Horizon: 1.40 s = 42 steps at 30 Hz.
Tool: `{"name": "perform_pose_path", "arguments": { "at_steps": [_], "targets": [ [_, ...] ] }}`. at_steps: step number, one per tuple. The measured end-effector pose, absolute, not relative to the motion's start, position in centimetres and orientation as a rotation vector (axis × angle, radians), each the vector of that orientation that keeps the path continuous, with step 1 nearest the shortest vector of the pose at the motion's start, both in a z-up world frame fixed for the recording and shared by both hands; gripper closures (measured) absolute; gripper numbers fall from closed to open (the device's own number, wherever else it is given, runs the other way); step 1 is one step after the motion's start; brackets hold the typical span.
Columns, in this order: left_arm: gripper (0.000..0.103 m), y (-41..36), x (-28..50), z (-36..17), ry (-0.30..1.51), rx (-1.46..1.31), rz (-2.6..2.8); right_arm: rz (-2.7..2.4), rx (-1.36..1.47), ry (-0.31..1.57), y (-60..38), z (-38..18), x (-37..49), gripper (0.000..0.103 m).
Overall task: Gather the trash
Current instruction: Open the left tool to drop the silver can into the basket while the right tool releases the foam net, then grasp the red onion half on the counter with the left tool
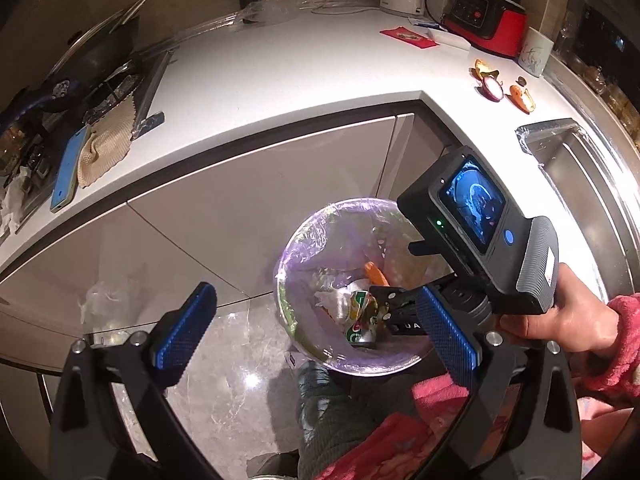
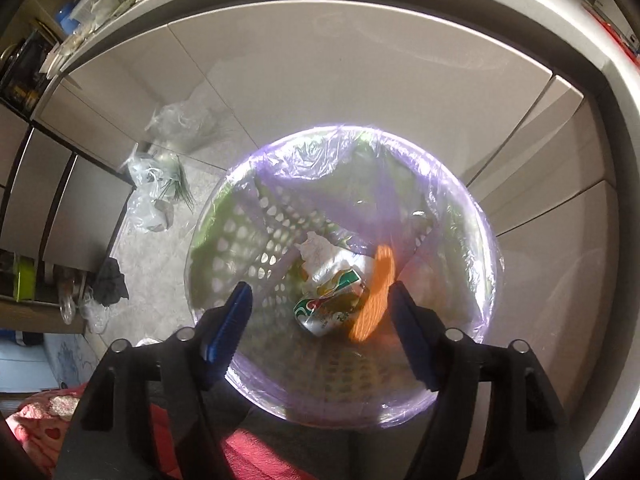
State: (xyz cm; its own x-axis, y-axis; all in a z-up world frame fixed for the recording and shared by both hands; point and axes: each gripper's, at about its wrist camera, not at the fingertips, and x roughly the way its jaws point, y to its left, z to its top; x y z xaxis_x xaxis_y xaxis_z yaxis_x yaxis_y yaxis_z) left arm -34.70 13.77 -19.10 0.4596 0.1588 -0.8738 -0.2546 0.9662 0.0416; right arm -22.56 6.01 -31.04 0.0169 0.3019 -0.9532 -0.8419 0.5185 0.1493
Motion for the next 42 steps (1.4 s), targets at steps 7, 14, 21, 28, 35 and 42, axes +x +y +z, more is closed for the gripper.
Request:
{"name": "perform_pose_path", "arguments": {
  "at_steps": [7,14,21,28,35,42],
  "targets": [
    [0.008,14.3,-33.8,-16.1,0.999,-0.108,0.24,0.955,-0.466,1.158,5.1,-26.1,-20.7,0.019],
    [0.008,14.3,-31.6,-12.1,0.914,-0.12,0.173,0.901,-0.29,1.009,1.2,-19.5,-17.0,0.008],
    [0.008,11.5,-24.7,-11.6,0.897,-0.043,0.074,0.701,-0.123,0.901,-7.3,-15.9,-11.4,0.004],
    [0.008,4.8,-15.7,-13.9,0.889,0.073,-0.078,0.48,-0.02,0.883,-16.0,-16.5,-6.4,0.003],
    [0.008,-0.7,-6.7,-17.5,0.925,0.124,-0.205,0.356,0.042,0.891,-21.4,-18.0,-2.7,0.003],
    [0.008,-3.9,-0.6,-21.1,0.957,0.143,-0.294,0.314,0.07,0.903,-23.5,-19.2,0.0,0.003]
  ]
}}
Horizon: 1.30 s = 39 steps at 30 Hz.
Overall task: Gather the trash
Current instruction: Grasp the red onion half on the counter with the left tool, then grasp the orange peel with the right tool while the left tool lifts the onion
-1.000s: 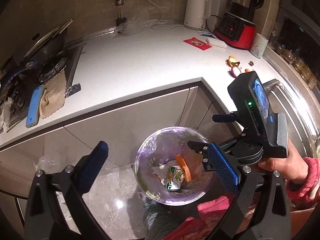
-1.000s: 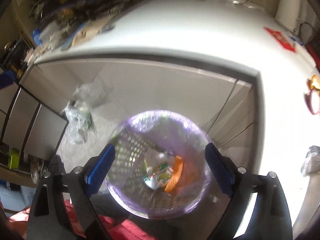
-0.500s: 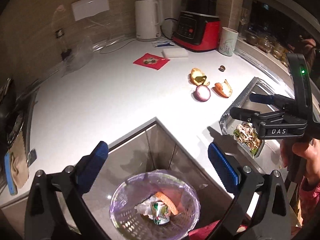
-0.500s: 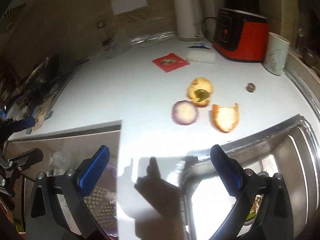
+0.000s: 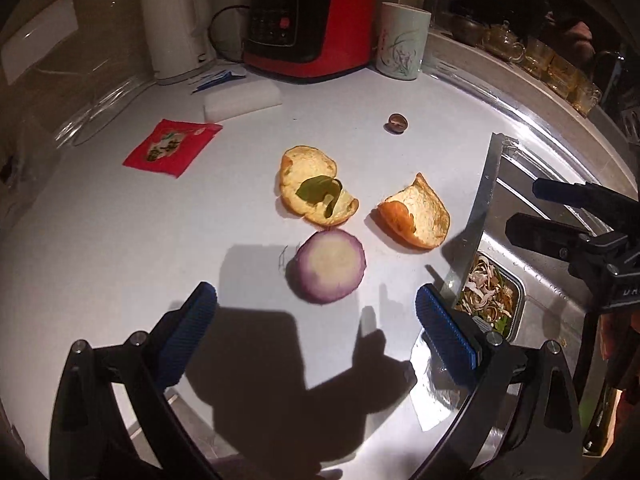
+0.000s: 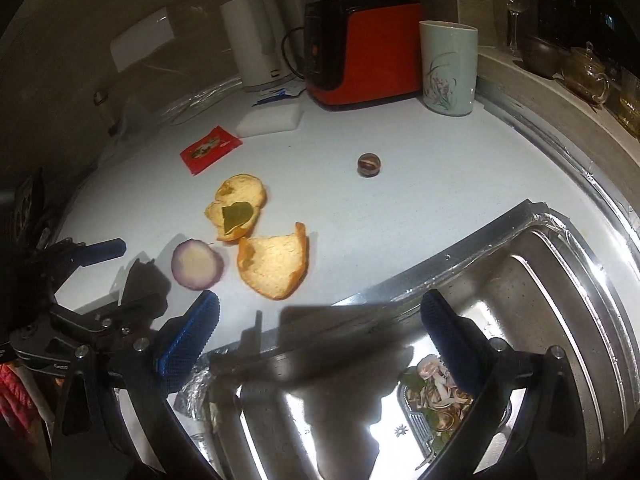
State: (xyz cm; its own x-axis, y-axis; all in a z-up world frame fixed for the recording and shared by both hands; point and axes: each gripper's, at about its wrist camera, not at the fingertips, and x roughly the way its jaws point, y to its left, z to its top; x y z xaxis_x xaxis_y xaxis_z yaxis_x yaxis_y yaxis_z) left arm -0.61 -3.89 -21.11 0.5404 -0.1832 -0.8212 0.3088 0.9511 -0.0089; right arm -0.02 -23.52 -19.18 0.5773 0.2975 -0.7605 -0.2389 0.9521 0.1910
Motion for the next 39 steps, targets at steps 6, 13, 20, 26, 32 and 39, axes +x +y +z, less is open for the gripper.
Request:
{"name": "perform_pose_path", "arguments": {
  "at_steps": [6,13,20,26,32,39],
  "targets": [
    [0.011,-5.8,1.2,-22.4,0.925,0.215,-0.291,0.303,0.097,0.912,-24.1,-20.0,1.7,0.003],
    [0.045,-5.4,2.8,-24.5,0.987,0.197,-0.274,0.33,0.088,0.908,-23.7,-20.4,2.6,0.003],
    [0.064,-5.9,2.6,-24.1,0.999,0.196,-0.305,0.359,0.082,0.916,-23.2,-21.2,2.9,0.003],
    [0.065,-4.6,2.3,-23.5,1.001,0.157,-0.296,0.417,0.048,0.902,-22.1,-21.5,2.9,0.003],
    [0.065,-2.5,0.8,-20.8,0.963,0.118,-0.268,0.48,-0.028,0.901,-19.6,-22.3,3.2,0.003],
    [0.065,0.1,-2.3,-18.6,0.936,0.087,-0.199,0.466,-0.054,0.916,-17.5,-23.5,4.3,0.003]
  ]
}}
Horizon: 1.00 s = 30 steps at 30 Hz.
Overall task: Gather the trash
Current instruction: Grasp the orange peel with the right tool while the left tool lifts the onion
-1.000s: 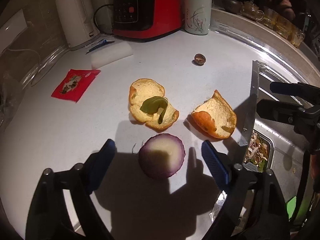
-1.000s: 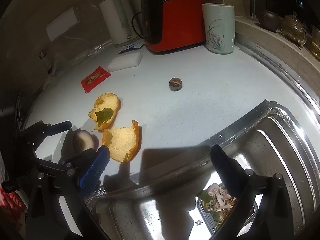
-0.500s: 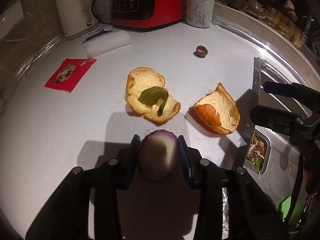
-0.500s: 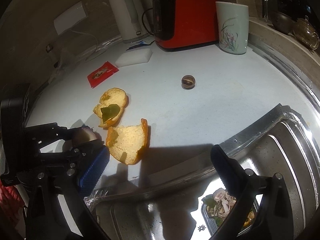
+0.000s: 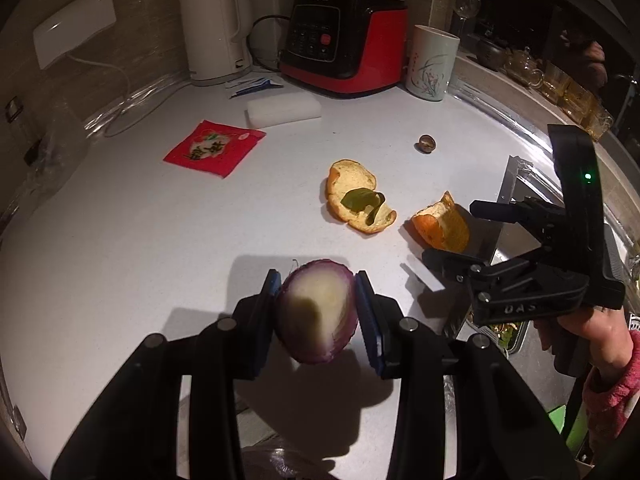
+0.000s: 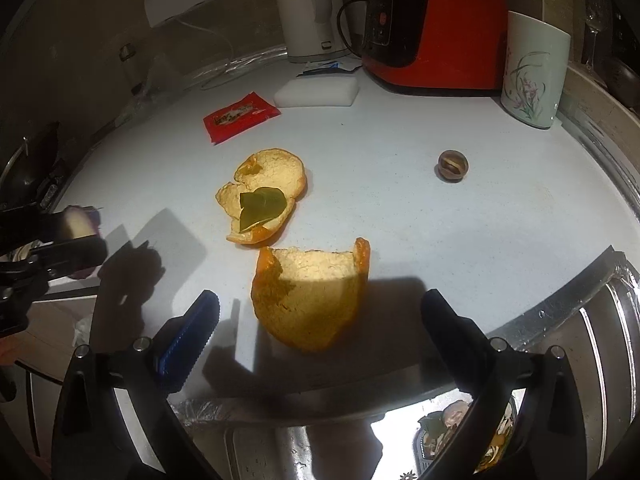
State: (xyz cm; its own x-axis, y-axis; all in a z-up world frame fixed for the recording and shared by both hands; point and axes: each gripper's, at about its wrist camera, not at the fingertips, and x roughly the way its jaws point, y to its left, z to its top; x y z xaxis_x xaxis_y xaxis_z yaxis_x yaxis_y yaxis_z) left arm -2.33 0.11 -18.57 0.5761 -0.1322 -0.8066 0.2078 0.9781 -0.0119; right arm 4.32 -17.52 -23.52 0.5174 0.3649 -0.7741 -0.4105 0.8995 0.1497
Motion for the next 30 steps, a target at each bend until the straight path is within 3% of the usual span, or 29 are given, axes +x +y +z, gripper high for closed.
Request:
{"name": "perform_pose_path", "arguments": {
  "at_steps": [5,7,9,12,18,30],
  "targets": [
    [0.065,1.9,-4.1,-18.4,0.948,0.046,-0.156,0.44,-0.09,0.907,-16.5,-23.9,4.6,0.003],
    [0.065,2.5,-4.7,-18.3,0.951,0.038,-0.138,0.427,-0.127,0.895,-16.2,-23.9,4.3,0.013],
    [0.065,3.0,-5.3,-18.2,0.953,0.027,-0.126,0.426,-0.147,0.894,-16.0,-23.7,4.3,0.034],
    [0.065,3.6,-6.2,-18.0,0.952,0.021,-0.103,0.442,-0.127,0.905,-16.1,-23.4,4.4,0.053],
    [0.065,4.7,-7.7,-17.1,0.942,-0.003,-0.07,0.461,-0.107,0.901,-16.2,-22.5,4.6,0.075],
    [0.065,7.0,-11.9,-15.3,0.919,-0.046,-0.014,0.53,-0.121,0.864,-14.9,-19.2,2.6,0.077]
  ]
}}
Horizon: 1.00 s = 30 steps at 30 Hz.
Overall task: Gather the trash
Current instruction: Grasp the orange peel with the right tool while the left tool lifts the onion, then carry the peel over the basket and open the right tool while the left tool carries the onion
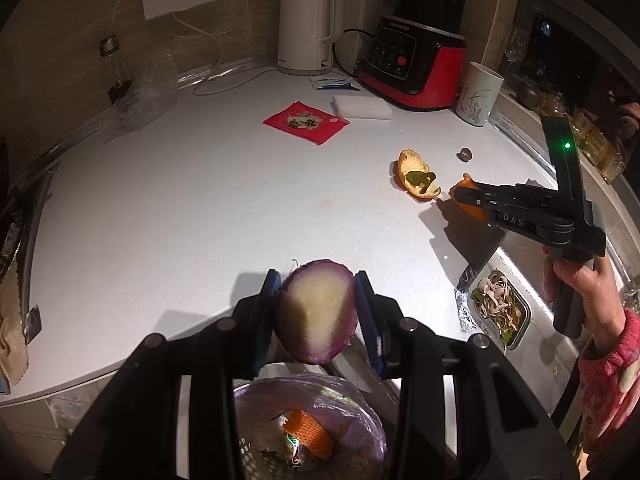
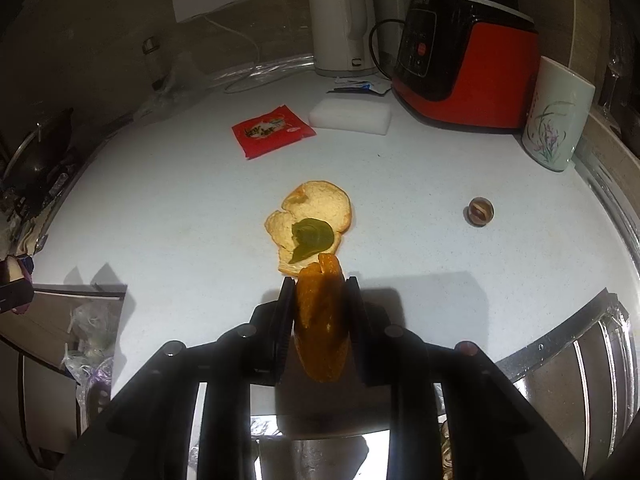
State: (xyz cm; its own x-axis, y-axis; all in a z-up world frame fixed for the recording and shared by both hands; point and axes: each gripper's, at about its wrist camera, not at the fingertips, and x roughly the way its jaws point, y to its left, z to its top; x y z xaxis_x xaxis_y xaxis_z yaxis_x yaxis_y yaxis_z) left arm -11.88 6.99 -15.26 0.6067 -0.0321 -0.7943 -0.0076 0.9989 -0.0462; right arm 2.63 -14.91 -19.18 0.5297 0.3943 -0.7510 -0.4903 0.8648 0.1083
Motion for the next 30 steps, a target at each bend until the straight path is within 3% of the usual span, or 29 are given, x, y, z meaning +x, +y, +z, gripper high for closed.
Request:
{"name": "perform_pose_path", "arguments": {
  "at_steps": [8,15,22,30],
  "targets": [
    [0.065,8.2,-16.0,-13.7,0.891,-0.054,0.0,0.631,-0.14,0.803,-12.7,-14.3,-3.9,0.077],
    [0.065,9.6,-21.0,-13.6,0.886,-0.073,0.005,0.767,-0.152,0.835,-9.2,-13.2,-11.3,0.077],
    [0.065,11.8,-26.2,-15.2,0.915,-0.119,0.06,0.868,-0.19,0.928,-5.5,-16.1,-16.6,0.077],
    [0.065,13.9,-29.2,-16.5,0.922,-0.166,0.127,0.975,-0.373,1.08,1.6,-24.6,-22.2,0.077]
  ]
}}
